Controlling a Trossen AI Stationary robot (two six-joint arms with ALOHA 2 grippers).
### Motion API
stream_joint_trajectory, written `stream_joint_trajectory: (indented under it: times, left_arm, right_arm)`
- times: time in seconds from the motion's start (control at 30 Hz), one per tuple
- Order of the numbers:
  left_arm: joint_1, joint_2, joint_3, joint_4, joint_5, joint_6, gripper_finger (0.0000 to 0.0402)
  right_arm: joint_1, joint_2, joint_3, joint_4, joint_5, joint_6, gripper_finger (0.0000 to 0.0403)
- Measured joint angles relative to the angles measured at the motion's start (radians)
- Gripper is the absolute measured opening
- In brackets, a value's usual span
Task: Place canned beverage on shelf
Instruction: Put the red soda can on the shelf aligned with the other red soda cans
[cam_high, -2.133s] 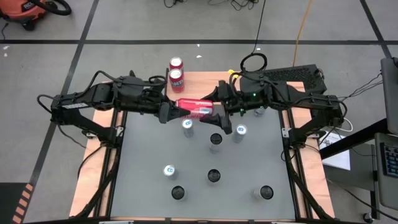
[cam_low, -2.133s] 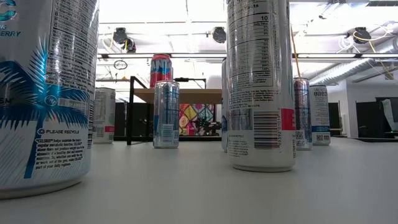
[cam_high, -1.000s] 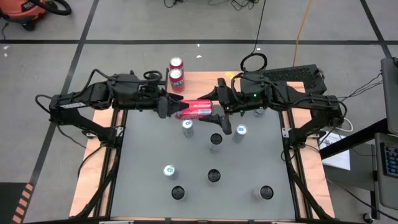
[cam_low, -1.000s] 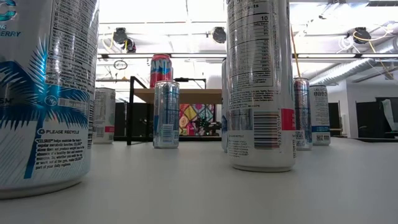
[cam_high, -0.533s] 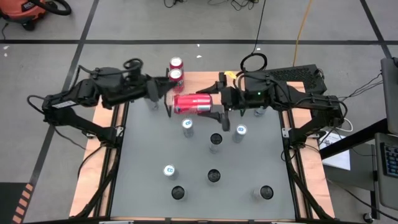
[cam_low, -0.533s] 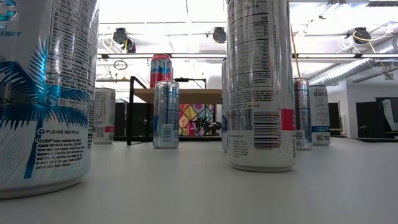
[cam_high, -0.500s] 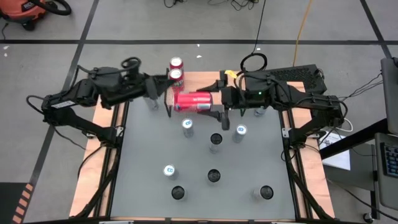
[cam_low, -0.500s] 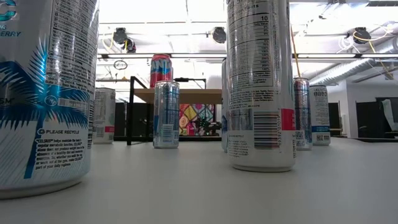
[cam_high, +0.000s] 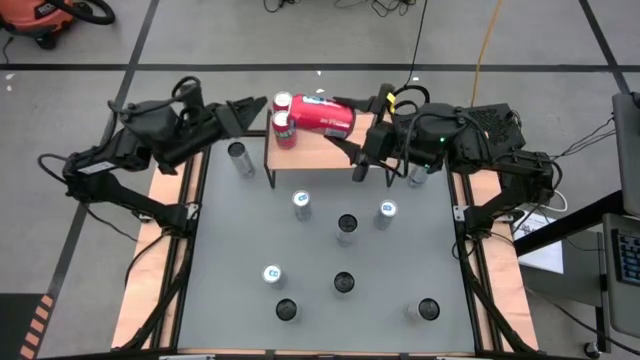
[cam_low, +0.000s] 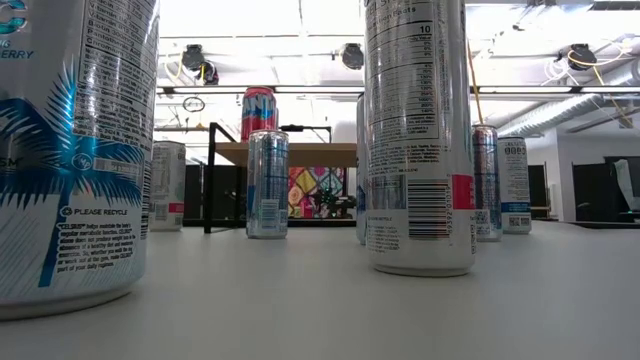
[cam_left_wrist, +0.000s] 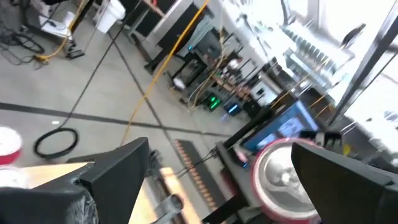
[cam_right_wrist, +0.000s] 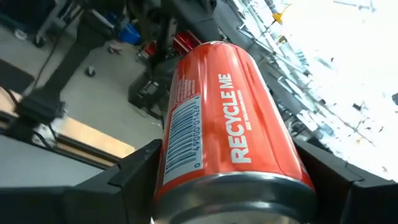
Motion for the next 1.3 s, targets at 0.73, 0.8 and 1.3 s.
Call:
stream_joint_trajectory:
  times: [0.73,0.8,1.3]
  left_arm:
    - [0.001,0.073,0.0,0.263,0.108,-0.27,0.0396]
    - [0.001,0.08,0.0,0.262,0.107,-0.318,0.0396]
    - [0.008,0.167,0.001,0.278,0.078,-0.388,0.0396]
  right_arm:
    - [0.0,0.009,0.0,0.057,0.134,-0.425,0.0276]
    - [0.0,0.015,0.0,0.061,0.139,-0.453,0.0276]
    - [0.0,0.026,0.0,0.043,0.187,-0.502,0.0276]
